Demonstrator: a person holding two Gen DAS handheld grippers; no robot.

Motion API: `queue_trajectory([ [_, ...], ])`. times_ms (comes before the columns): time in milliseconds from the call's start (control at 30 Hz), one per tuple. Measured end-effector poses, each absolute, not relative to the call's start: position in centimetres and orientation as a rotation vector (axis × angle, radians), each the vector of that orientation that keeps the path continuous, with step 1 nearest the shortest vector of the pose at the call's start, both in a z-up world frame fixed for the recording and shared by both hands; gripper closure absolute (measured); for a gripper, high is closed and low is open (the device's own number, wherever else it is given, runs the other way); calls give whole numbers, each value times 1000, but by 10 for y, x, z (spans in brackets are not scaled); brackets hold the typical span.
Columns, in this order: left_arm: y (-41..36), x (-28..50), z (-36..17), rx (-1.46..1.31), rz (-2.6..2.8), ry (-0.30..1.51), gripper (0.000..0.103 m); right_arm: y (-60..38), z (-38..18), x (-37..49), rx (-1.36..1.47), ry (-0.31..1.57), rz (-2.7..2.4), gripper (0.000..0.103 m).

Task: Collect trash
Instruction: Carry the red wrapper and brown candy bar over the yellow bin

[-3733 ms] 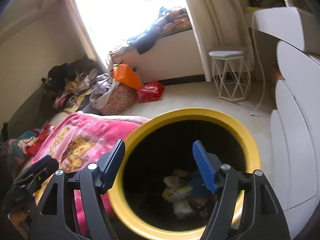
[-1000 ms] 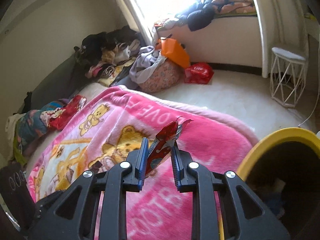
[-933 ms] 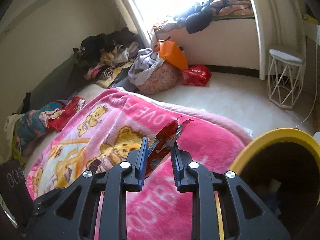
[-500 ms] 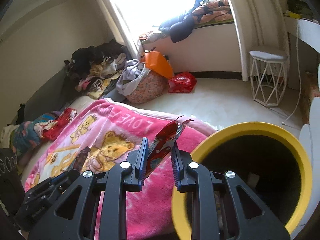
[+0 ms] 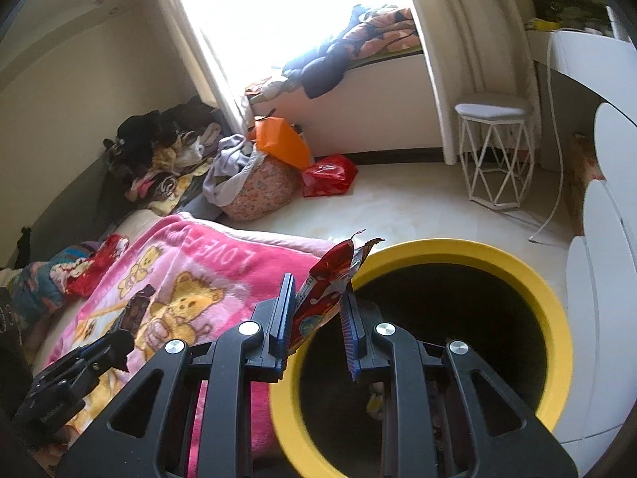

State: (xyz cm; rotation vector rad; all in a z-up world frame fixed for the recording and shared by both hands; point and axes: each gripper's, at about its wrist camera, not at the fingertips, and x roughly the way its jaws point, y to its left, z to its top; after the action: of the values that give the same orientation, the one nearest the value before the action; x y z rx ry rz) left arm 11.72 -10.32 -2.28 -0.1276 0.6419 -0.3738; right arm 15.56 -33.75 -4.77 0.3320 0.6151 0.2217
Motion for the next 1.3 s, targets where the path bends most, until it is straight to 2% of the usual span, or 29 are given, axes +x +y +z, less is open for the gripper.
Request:
queue_trajectory([
  [1300, -190, 136, -43, -49, -523, 718, 89, -397, -91, 132, 318, 664, 48, 82],
])
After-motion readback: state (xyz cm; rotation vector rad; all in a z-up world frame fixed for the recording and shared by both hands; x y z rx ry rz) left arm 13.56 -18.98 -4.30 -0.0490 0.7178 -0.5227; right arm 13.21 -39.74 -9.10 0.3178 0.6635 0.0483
